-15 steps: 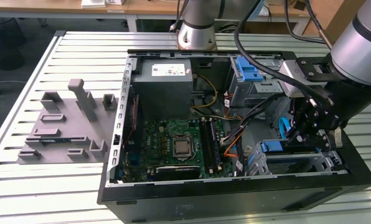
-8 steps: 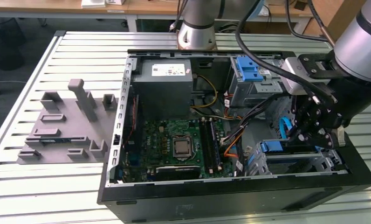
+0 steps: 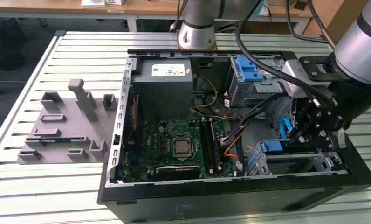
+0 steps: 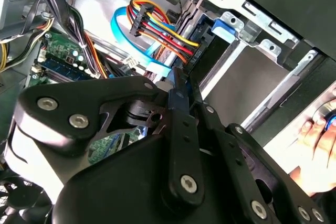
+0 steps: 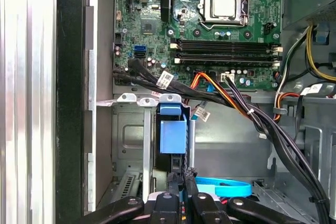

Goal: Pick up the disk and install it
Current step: 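Insert the second disk wire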

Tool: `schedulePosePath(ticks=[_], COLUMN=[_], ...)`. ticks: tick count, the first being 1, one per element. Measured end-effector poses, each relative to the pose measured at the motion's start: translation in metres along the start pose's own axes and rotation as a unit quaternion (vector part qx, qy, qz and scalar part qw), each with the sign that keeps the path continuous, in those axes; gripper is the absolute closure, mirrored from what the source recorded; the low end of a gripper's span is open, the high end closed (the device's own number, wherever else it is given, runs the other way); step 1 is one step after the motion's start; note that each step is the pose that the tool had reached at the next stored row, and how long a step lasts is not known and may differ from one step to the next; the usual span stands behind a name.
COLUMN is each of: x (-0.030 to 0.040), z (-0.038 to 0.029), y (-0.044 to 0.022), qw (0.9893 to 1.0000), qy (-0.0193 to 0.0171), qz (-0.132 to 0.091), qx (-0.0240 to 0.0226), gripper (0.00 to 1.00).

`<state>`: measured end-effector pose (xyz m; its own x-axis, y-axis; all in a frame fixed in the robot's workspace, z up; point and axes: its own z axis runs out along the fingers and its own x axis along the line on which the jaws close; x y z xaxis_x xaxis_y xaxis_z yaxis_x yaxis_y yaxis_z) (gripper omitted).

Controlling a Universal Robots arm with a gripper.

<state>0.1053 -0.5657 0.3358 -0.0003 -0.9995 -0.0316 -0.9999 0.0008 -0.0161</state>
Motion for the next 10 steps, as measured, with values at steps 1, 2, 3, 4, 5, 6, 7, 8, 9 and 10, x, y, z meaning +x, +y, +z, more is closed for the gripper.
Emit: schedulePosePath(ticks=[1, 2, 3, 4, 5, 6, 7, 8, 9, 10], x=[0.0001, 0.0001, 0.0001, 0.0001, 0.0002, 0.0002, 0.0002, 0.0002, 0.0002, 0.0002], z=[0.0003, 0.0007, 0.0010, 0.0013, 0.0015, 0.0017, 0.0024, 0.0027, 0.0029, 0.0031], y=[0.0000, 0.0000, 0.0000, 0.0000, 0.0000, 0.0000, 0.0000, 0.0000, 0.0000, 0.0000], qw=[1.0000, 1.0000, 1.0000, 1.0000, 1.0000, 1.0000, 1.0000, 1.0000, 1.0000, 1.0000], qy=[0.0000, 0.0000, -0.0001, 0.0000, 0.0001, 0.0002, -0.0003, -0.0002, -0.0001, 0.0000], qz=[0.000, 0.000, 0.000, 0.000, 0.000, 0.000, 0.000, 0.000, 0.000, 0.000], qx=[0.0000, 0.0000, 0.0000, 0.0000, 0.0000, 0.0000, 0.0000, 0.0000, 0.0000, 0.0000], gripper=[0.84, 0.84, 0.84, 0.84, 0.84, 0.84, 0.84, 0.84, 0.84, 0.84])
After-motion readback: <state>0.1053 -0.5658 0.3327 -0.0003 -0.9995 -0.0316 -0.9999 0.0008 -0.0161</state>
